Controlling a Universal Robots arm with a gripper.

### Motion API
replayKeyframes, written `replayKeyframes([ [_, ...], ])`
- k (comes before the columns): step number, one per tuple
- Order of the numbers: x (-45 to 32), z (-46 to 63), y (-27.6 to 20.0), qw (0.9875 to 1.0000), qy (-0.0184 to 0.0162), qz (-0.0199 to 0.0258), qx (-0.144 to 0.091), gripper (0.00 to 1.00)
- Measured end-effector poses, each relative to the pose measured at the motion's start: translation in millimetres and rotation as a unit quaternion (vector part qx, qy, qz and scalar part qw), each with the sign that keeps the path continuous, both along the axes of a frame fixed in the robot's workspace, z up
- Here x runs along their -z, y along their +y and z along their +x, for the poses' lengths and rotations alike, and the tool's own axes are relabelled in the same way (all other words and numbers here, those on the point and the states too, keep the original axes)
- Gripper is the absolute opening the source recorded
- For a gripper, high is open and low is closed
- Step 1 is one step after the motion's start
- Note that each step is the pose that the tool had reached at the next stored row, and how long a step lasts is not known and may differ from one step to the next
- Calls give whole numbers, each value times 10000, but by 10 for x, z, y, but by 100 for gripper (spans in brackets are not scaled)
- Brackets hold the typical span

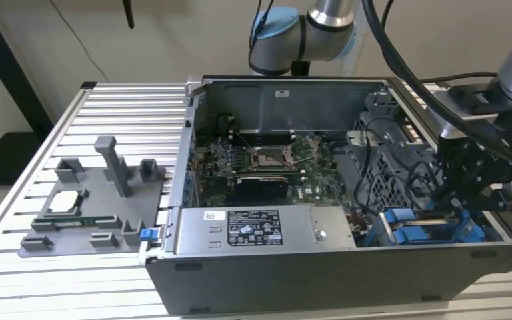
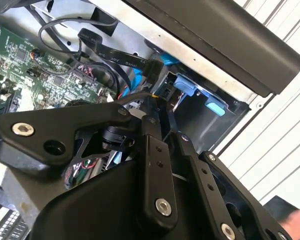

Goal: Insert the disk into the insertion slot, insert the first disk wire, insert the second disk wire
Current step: 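Insert the first disk wire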

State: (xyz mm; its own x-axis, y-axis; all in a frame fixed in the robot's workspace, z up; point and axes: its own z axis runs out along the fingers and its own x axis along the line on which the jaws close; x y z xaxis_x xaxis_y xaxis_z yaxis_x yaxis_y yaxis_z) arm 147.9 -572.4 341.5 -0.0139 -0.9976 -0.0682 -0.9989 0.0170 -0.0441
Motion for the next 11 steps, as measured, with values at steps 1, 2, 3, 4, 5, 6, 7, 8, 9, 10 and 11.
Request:
replayKeyframes([
  [1, 0, 2, -1, 10000, 3, 0, 0, 0],
  [2, 0, 3, -1, 10000, 6, 0, 0, 0],
  [3, 1, 3, -2, 10000, 9, 1, 0, 0],
  [4, 1, 4, -4, 10000, 12, 0, 0, 0],
  [5, 1, 6, -8, 10000, 20, 0, 0, 0],
  [6, 1, 7, -11, 10000, 28, -1, 0, 0],
  [7, 1, 7, -14, 10000, 32, -1, 0, 0],
  [8, 2, 7, -14, 10000, 32, -1, 0, 0],
  [9, 4, 7, -14, 10000, 32, 0, 1, 0],
  [10, 9, 7, -15, 10000, 32, 0, 0, 0],
  [11, 12, 8, -15, 10000, 32, -1, 0, 0],
])
